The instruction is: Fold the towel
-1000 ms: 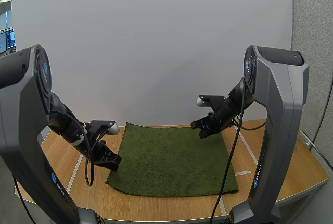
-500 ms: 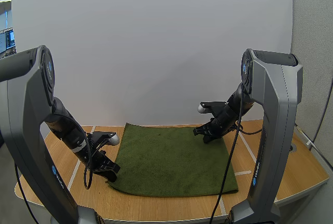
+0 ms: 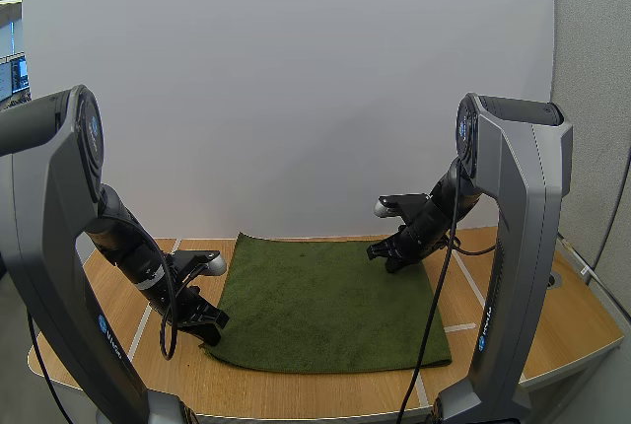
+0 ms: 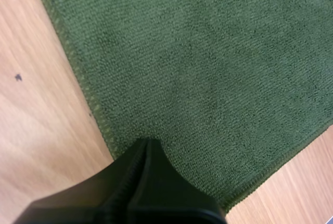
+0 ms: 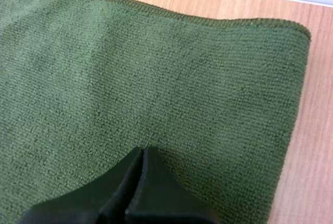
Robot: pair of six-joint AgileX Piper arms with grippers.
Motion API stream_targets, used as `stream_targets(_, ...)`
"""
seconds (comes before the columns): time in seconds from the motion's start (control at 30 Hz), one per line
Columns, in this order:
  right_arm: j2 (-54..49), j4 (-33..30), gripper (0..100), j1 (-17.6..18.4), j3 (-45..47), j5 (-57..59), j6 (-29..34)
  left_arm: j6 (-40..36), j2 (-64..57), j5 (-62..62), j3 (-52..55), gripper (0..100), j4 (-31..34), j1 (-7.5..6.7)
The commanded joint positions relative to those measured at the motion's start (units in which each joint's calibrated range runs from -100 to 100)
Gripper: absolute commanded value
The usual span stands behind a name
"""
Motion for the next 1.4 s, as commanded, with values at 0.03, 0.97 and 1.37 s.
stream_targets(0.03, -0.3, -1.4, 0, -0.1, 0.1, -0.2, -0.4, -0.9, 1.3, -5.3, 5.1, 0, 8.3, -0.11)
stream_targets(0.97, -0.3, -1.0, 0, -0.1, 0.1, -4.7, -0.4, -0.1, 1.3, -0.2, 11.9, 0, 8.4, -0.11)
stream_targets(1.37, -1.7, 0.8, 0, -0.1, -0.3, -4.7, -0.4, 0.0, 1.3, -10.4, 12.6, 0, 8.5, -0.11)
